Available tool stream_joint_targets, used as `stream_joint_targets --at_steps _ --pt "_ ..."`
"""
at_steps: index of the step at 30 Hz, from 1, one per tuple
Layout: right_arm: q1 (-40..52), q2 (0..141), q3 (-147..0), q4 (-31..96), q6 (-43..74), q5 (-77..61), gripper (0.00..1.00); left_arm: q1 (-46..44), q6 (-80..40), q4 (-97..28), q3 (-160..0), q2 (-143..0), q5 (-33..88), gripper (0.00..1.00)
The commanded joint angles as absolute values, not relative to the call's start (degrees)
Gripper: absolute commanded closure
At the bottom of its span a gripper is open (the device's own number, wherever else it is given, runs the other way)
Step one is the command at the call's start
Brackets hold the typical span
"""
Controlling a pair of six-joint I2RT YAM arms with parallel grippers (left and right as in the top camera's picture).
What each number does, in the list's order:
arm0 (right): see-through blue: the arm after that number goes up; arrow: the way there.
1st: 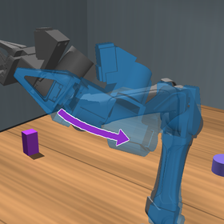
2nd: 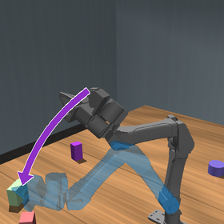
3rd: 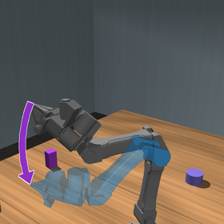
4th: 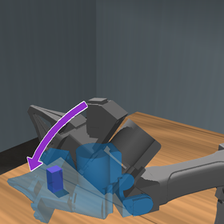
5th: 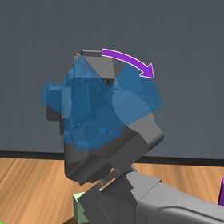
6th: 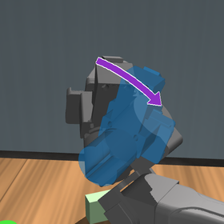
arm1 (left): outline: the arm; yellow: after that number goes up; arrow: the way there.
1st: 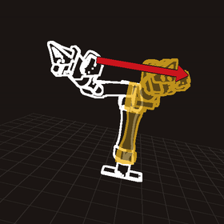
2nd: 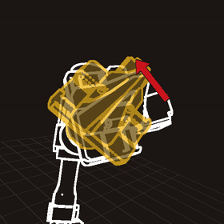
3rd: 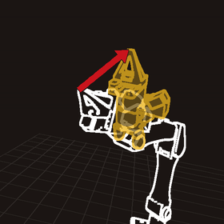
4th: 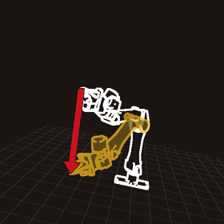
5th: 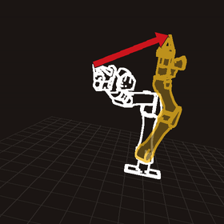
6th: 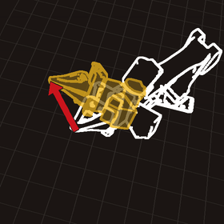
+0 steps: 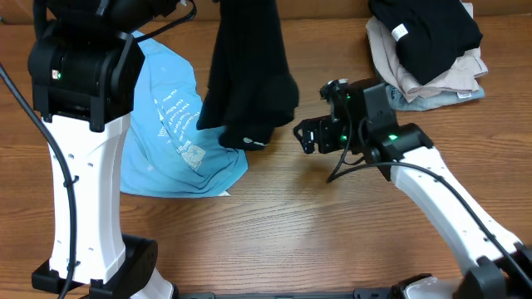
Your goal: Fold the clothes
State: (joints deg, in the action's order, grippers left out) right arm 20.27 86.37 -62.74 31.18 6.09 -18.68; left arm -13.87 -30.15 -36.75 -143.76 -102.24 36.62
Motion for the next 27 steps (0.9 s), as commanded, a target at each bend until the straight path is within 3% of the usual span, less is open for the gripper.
stream_joint_targets --at_steps 1,11,17,24,27 --pt "20.6 88.6 -61.8 28.4 4.2 -27.5 0.07 -13.8 -32.4 -35.5 -145.3 -98.9 37.0 0.96" --pt "26.3 90.8 -61.8 19.9 4.1 -25.3 0.09 -13.8 -32.4 -35.9 -145.3 -95.5 37.5 0.96" --pt "26.9 90.8 -61.8 18.0 6.5 -11.7 0.32 -13.8 -32.3 -37.2 -145.3 -94.3 40.1 0.96" --pt "26.9 89.9 -62.0 19.8 7.7 -10.5 0.75 -11.7 -31.2 -41.5 -145.3 -93.6 40.1 0.96" --pt "26.9 87.7 -62.0 21.4 7.7 -11.2 0.88 -10.6 -30.0 -43.5 -145.3 -93.6 40.1 0.96"
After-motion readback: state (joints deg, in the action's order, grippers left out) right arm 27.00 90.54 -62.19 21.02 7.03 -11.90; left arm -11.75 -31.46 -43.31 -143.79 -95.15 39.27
